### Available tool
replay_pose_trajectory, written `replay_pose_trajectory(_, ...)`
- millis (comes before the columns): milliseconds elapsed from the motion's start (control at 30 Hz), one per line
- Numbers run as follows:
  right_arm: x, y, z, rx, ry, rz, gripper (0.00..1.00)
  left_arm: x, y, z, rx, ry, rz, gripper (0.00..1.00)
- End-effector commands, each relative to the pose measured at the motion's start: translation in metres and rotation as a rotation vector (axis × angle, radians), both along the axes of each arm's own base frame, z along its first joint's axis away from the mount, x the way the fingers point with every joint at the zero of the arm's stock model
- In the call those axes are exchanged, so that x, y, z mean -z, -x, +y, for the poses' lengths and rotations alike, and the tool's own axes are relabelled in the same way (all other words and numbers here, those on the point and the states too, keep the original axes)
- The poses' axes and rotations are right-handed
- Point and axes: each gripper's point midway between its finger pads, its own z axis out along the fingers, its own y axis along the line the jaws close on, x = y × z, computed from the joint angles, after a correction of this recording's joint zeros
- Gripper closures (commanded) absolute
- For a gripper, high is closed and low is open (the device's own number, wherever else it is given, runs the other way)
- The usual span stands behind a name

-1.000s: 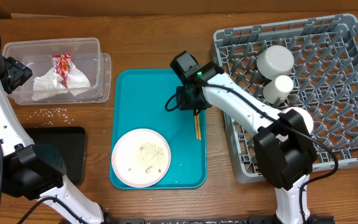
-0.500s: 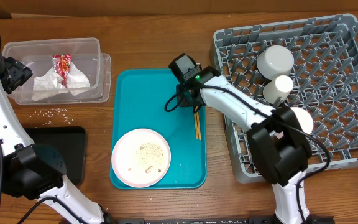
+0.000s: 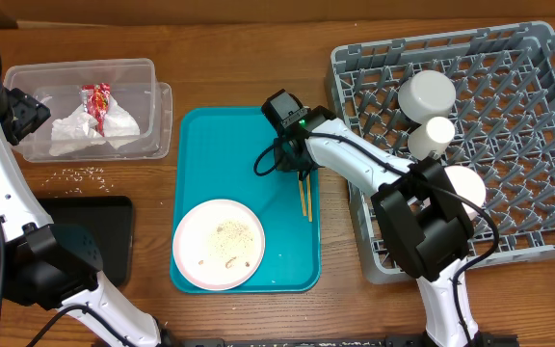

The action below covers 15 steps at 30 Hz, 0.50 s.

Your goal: Sort waste into correct bins and load items into the dishwasher

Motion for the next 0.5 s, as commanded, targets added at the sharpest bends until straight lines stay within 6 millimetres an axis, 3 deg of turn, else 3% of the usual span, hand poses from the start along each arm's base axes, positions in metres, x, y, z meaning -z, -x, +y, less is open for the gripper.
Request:
replay_pose_trajectory(0, 0.011, 0.009, 0.004, -0.007, -0.006, 0.049, 0.86, 0.004, -0.001, -0.001, 0.011, 0.007, 0.016, 0.00)
replay_pose_trajectory(67, 0.007, 0.009, 0.004, -0.002, -0.004, 0.053, 0.94, 0.004, -0.001, -0.001, 0.011, 0.007, 0.016, 0.00)
replay_pose_trajectory(200, -0.010, 0.003, 0.007, 0.022, -0.013, 0.048, 0.96, 0.004, -0.001, -0.001, 0.011, 0.007, 0.016, 0.00)
replay_pose_trajectory(333, -0.054, -0.019, 0.001, 0.055, -0.046, 0.001, 0.96, 0.004, -0.001, -0.001, 0.011, 0.007, 0.016, 0.00)
replay_pose_trajectory(467, -0.105, -0.038, -0.018, 0.047, -0.060, -0.050, 0.96, 0.004, -0.001, -0.001, 0.011, 0.007, 0.016, 0.00)
